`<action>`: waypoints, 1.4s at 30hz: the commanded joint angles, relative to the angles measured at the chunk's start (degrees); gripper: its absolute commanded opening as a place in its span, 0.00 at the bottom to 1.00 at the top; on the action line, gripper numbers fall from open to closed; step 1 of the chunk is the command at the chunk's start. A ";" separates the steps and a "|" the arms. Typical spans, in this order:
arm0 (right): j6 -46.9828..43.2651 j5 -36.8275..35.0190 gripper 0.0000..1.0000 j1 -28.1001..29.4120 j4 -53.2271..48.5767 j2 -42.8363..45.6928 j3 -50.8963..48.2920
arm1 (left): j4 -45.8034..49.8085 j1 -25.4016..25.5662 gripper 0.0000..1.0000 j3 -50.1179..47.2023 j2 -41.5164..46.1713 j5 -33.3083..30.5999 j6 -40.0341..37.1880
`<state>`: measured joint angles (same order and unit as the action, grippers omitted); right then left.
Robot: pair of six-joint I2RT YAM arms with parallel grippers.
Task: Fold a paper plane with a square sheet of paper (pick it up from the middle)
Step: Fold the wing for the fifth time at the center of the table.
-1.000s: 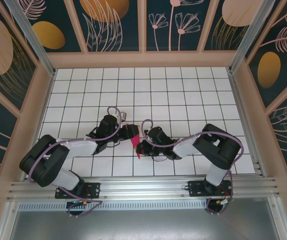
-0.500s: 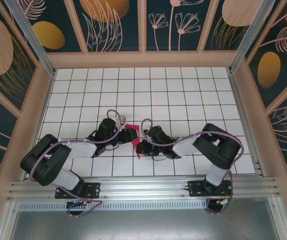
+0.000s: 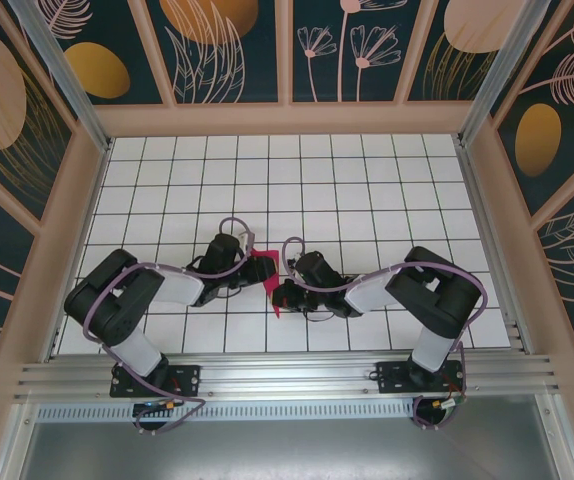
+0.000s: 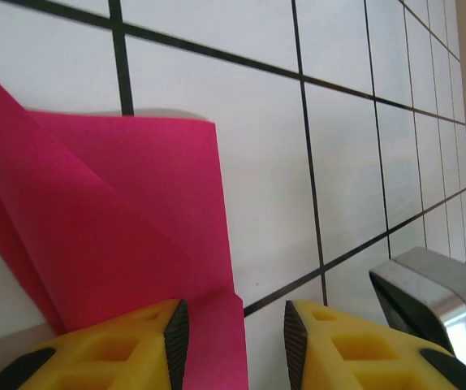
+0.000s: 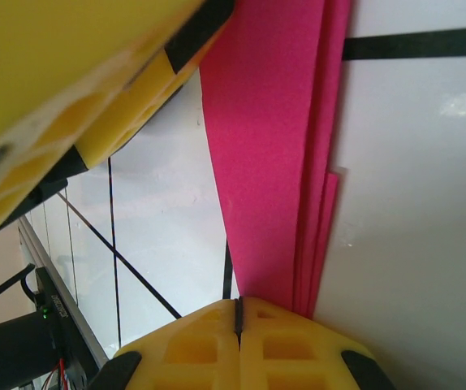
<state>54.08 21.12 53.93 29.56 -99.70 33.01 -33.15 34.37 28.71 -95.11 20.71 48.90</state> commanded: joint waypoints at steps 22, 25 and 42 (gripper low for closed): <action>-3.98 0.49 0.00 0.78 -15.38 -5.54 -1.84 | 3.60 -4.90 0.41 8.00 -6.91 -0.41 -7.74; -3.96 0.70 0.00 0.67 -15.24 -5.75 -1.92 | 4.21 -5.41 0.41 9.27 -7.71 0.13 -8.88; -4.03 0.06 0.00 0.65 -15.59 -6.26 -1.25 | 8.18 -8.52 0.42 11.06 -7.83 -3.73 -11.83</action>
<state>51.35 22.61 53.56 27.11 -100.18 34.15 -27.73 28.71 37.76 -101.32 25.91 41.21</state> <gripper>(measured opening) 0.067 0.421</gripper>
